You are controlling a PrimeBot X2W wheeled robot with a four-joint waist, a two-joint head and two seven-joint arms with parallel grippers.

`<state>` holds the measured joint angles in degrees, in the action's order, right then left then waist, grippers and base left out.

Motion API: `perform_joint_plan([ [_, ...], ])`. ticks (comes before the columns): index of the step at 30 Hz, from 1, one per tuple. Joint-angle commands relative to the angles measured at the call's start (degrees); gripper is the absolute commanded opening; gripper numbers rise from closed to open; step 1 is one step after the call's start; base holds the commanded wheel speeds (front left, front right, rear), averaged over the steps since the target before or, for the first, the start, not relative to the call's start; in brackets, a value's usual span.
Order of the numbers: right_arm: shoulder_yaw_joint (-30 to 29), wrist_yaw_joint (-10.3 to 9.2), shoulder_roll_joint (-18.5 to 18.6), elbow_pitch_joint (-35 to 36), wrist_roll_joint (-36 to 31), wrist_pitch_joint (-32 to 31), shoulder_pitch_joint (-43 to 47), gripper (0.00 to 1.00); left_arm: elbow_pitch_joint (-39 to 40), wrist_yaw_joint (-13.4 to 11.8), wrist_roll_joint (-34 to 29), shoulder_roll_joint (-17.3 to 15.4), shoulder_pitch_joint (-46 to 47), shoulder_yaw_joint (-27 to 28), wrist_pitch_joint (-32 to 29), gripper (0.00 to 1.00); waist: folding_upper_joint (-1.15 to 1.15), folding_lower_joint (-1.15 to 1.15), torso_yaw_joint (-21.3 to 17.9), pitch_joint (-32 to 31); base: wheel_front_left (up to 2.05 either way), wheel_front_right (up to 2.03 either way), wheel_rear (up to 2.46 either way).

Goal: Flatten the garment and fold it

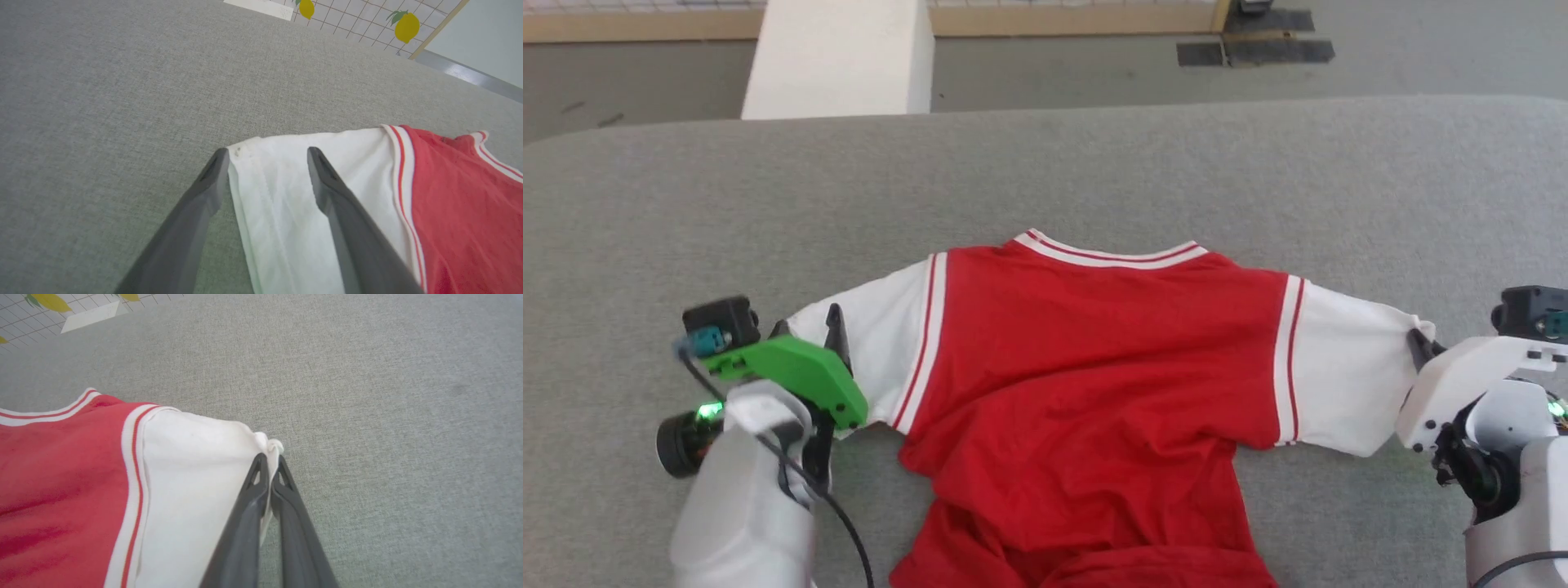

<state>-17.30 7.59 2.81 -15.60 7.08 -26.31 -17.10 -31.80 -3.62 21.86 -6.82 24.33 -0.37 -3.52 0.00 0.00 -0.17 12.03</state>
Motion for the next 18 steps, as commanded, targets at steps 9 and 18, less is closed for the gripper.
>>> perform_joint_plan([
  [9,3.1,-0.10,0.1,0.3,0.9,-0.1,-0.3,0.00,-7.4,-2.9,0.4,-2.5,5.1,-1.5,-15.9,1.00,0.00,0.00,-3.1,3.4,0.00,0.00,0.00],
  [18,4.9,-0.10,0.1,0.7,0.9,-0.6,-0.1,0.00,-5.9,-0.1,0.0,-5.5,3.5,-4.8,-26.3,0.00,0.00,0.00,-3.3,3.1,0.00,0.00,0.00],
])
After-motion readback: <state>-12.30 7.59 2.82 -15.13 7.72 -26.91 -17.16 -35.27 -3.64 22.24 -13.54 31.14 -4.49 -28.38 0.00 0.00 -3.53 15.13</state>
